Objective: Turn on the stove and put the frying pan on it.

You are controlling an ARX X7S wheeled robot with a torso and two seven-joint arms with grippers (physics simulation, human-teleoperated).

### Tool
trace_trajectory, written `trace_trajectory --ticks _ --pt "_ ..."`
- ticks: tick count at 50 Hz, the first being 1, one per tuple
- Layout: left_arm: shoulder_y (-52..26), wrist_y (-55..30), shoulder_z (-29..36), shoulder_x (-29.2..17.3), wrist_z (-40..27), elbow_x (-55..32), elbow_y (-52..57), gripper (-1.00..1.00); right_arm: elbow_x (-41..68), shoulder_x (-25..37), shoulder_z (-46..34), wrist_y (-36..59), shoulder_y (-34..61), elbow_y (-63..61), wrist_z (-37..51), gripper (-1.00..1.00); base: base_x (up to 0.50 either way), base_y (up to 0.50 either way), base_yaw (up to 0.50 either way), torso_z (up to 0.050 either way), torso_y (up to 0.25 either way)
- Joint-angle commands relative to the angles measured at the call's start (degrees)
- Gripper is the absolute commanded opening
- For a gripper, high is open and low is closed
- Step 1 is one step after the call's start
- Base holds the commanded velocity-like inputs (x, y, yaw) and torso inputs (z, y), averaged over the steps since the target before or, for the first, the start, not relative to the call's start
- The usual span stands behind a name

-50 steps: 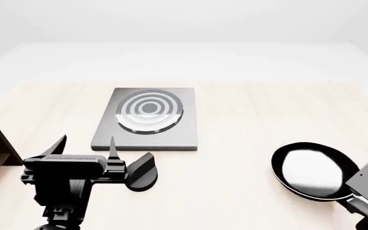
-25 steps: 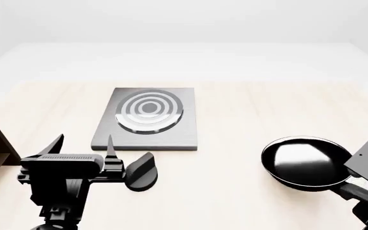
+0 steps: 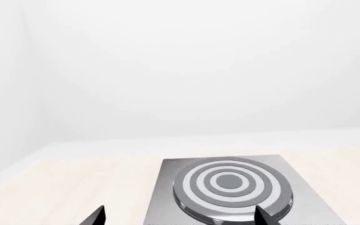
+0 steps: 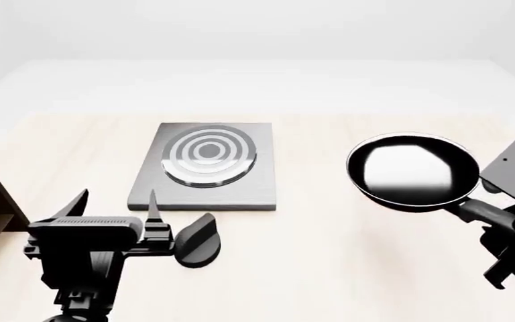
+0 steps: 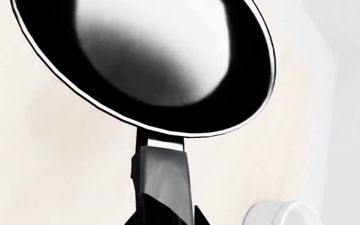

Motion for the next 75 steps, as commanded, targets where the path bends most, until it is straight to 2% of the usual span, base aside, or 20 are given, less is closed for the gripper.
trace_trajectory --ticks 1,39,58,75 --pt "0.24 0.37 -0.14 -0.11 0.02 -0.52 -0.27 1.0 -4.55 -2.51 3.46 -0.65 7.55 0.85 0.44 -1.0 0.0 0.0 0.0 0.0 0.0" --pt "1.24 4.38 -0.18 -0.37 -0.17 -0.28 -1.75 1.0 -8.83 -16.72 6.16 -7.11 9.41 12.08 5.95 -1.0 0.0 0.0 0.0 0.0 0.001" --pt "1.39 4.86 -0.33 -0.87 -0.03 -0.89 -1.72 1.0 -11.82 -25.47 4.09 -9.41 12.2 19.14 5.94 -1.0 0.0 0.0 0.0 0.001 0.002" --pt "1.49 5.06 -0.27 -1.03 -0.13 -1.46 -1.63 1.0 -12.98 -33.93 5.39 -12.55 13.31 26.18 7.72 -1.0 0.0 0.0 0.0 0.0 0.002"
